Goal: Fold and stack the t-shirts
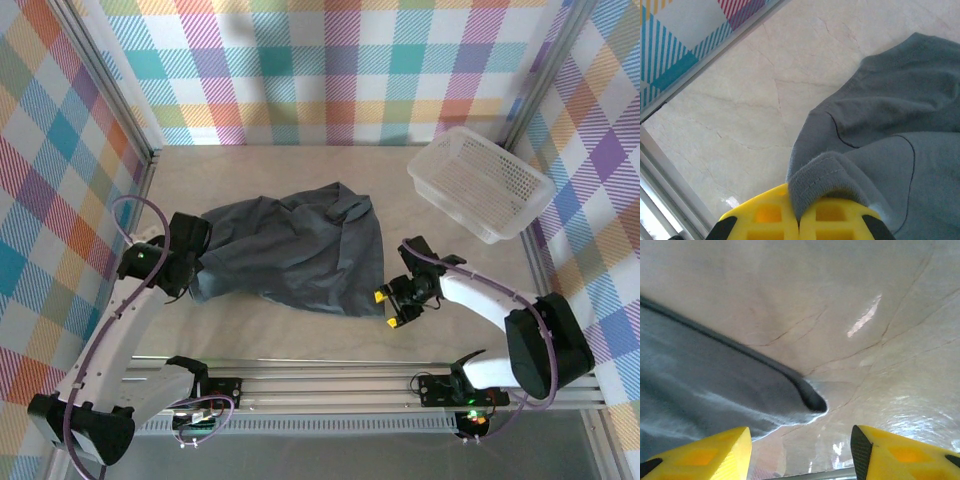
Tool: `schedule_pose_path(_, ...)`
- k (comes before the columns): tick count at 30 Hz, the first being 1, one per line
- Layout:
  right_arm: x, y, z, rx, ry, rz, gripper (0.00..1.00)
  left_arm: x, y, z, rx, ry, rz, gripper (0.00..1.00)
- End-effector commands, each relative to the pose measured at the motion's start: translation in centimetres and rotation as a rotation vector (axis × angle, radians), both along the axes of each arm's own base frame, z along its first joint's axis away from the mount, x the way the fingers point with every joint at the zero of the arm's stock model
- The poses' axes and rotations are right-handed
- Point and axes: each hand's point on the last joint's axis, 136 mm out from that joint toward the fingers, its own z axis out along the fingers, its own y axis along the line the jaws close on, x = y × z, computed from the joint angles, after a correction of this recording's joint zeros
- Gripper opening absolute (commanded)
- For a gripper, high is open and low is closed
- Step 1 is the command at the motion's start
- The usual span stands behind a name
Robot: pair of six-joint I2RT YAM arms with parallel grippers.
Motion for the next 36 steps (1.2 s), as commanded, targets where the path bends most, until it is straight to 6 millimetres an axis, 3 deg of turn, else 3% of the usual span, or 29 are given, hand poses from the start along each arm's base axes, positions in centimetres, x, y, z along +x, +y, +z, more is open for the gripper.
schedule_pose_path(1,0.0,0.6,-1.0,0.011,0.040,-0.042,0.56,-0.4,-0.1,-0.8,-0.025,0.007,0.012,0.00)
schedule_pose_path(7,1.7,2.0,-1.9,0.034,0.009,0.010,0.53,-0.4,-0.4,-1.6,-0.047,0.017,0.008,0.00)
schedule_pose_path(13,1.5,1.9,-3.0,-0.018,0.023,0.029,0.19,-0.2,-0.9,-2.1,-0.074,0.017,0.011,0.00)
schedule_pose_path(16,4.6,1.7,-0.7,-0.056,-0.130,0.074,0.01,0.8,-1.5,-1.8,-0.104,-0.018,-0.008,0.00)
schedule_pose_path(20,12.9,2.5,7.5,-0.095,-0.479,0.215,0.00,3.9,-2.6,0.4,-0.135,-0.120,-0.038,0.00)
schedule_pose_path(24,21.1,2.5,19.0,-0.157,-0.857,0.314,0.00,8.9,-2.9,6.1,-0.140,-0.282,-0.029,0.00)
schedule_pose_path(27,25.2,2.3,27.1,-0.167,-1.094,0.353,0.00,12.4,-2.6,11.7,-0.147,-0.430,0.001,0.00)
schedule_pose_path(31,27.5,2.1,36.1,-0.152,-1.345,0.417,0.00,14.2,-2.5,18.5,-0.173,-0.607,0.013,0.00)
schedule_pose_path(34,26.5,1.8,41.0,-0.157,-1.500,0.453,0.00,12.8,-2.1,22.8,-0.189,-0.725,0.011,0.00)
schedule_pose_path(36,25.0,1.3,43.7,-0.157,-1.595,0.453,0.00,10.8,-1.6,25.2,-0.188,-0.807,-0.001,0.00)
